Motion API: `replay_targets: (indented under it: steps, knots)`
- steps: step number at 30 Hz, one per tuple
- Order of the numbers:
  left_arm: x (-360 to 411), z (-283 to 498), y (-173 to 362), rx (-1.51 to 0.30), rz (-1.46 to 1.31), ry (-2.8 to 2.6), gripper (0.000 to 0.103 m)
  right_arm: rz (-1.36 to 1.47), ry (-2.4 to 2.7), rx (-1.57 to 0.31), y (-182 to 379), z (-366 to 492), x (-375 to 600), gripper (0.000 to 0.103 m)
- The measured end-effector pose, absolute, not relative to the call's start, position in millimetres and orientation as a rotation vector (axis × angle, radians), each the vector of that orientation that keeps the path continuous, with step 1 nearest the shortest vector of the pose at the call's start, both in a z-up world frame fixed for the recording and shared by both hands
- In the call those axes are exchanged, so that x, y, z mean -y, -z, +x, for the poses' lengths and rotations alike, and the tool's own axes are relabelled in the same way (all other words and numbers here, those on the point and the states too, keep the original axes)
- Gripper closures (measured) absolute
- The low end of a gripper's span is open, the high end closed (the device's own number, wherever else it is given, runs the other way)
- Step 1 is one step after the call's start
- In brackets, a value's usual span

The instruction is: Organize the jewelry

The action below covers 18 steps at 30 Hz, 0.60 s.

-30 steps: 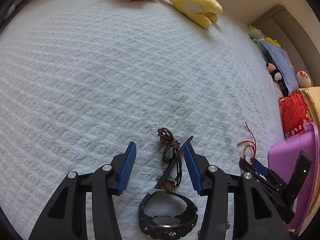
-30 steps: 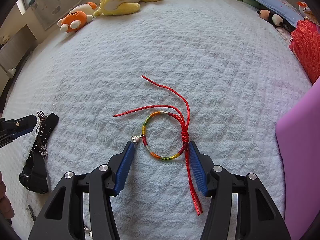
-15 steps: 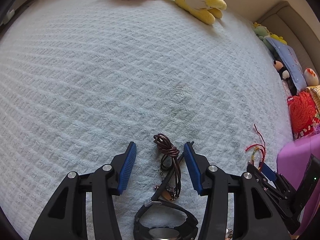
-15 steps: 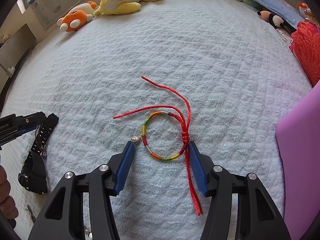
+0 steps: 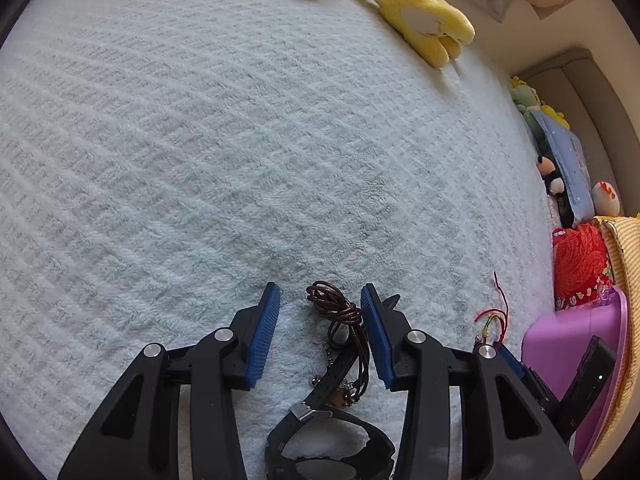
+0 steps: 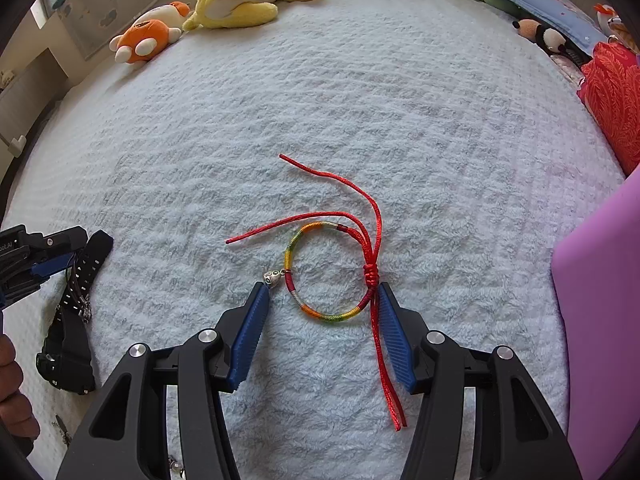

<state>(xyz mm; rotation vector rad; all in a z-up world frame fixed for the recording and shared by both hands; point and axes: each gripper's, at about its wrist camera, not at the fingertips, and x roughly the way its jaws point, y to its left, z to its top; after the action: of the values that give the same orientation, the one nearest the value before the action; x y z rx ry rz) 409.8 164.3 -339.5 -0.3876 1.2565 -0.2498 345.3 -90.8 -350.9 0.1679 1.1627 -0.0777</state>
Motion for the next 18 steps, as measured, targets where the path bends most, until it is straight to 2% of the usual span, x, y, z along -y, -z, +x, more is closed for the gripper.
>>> replay_targets:
  steps: [8, 13, 15, 18]
  knots:
    - [-137, 404, 338, -1.244, -0.183, 0.221, 0.062, 0.153, 0.085, -1.160, 352, 344, 90, 0.049]
    - [-125, 405, 338, -1.242, -0.085, 0.166, 0.073, 0.101, 0.110, -1.171, 354, 343, 84, 0.049]
    - [-123, 403, 338, -1.239, -0.065, 0.150, 0.081, 0.093, 0.119, -1.173, 354, 343, 84, 0.049]
    - [-129, 398, 338, -1.226, -0.087, 0.158, 0.090, 0.088, 0.116, -1.171, 352, 344, 81, 0.055]
